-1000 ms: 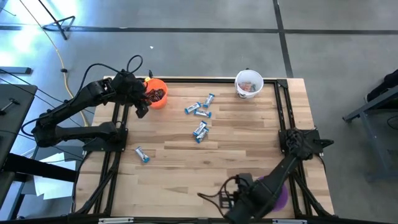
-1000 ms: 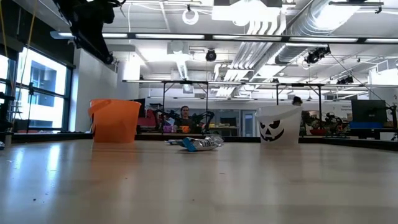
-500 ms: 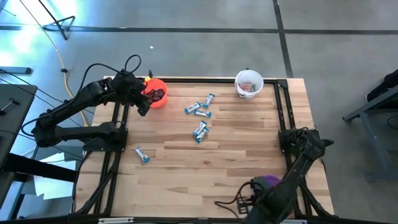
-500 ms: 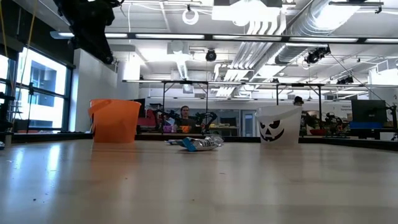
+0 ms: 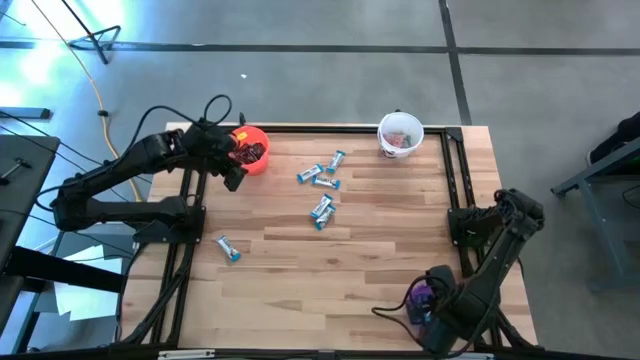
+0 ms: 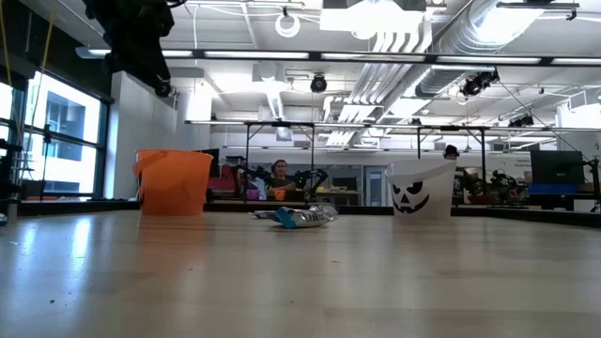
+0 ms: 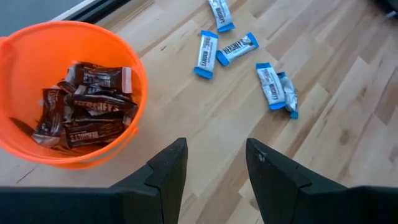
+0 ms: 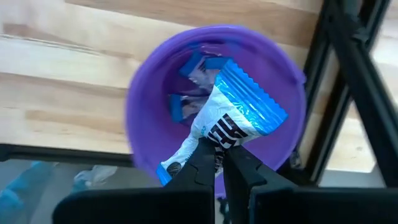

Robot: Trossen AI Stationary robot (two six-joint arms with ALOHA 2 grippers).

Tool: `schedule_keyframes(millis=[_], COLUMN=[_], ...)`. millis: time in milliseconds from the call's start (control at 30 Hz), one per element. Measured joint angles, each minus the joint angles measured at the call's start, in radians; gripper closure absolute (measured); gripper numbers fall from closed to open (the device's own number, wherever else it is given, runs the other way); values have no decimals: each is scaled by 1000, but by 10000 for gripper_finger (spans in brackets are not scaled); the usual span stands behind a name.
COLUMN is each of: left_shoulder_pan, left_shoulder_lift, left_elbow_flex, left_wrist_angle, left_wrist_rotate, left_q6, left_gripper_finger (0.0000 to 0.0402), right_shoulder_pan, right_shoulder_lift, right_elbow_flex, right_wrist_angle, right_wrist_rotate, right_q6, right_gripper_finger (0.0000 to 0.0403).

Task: Sort candy
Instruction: Put the white chocolate into the violet bucket

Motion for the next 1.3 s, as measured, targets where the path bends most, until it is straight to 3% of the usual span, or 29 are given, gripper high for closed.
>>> schedule_keyframes(millis=[467, 867, 1100, 1200, 1300], left_shoulder_pan=[-64, -93, -93, -93, -93], left_shoulder_lift=[0, 0, 0, 0, 0], left_elbow_flex=[0, 0, 0, 0, 0], left_wrist_angle=[13, 13, 12, 12, 12], left_wrist_rotate=[-27, -49, -49, -49, -49], left_q6=[-62, -64, -61, -60, -52], left_gripper_finger=[249, 249, 249, 249, 249], right_shoulder_pan=[39, 39, 32, 14, -2], right_shoulder_lift=[-9, -9, -13, -30, -46], right_elbow_flex=[-104, -103, -88, -47, 9], right_wrist_angle=[26, 70, 123, 122, 86], right_wrist_rotate=[-48, -59, -111, -66, 49], right_q6=[-1, -6, 28, 16, 4], right_gripper_finger=[395, 265, 239, 239, 238])
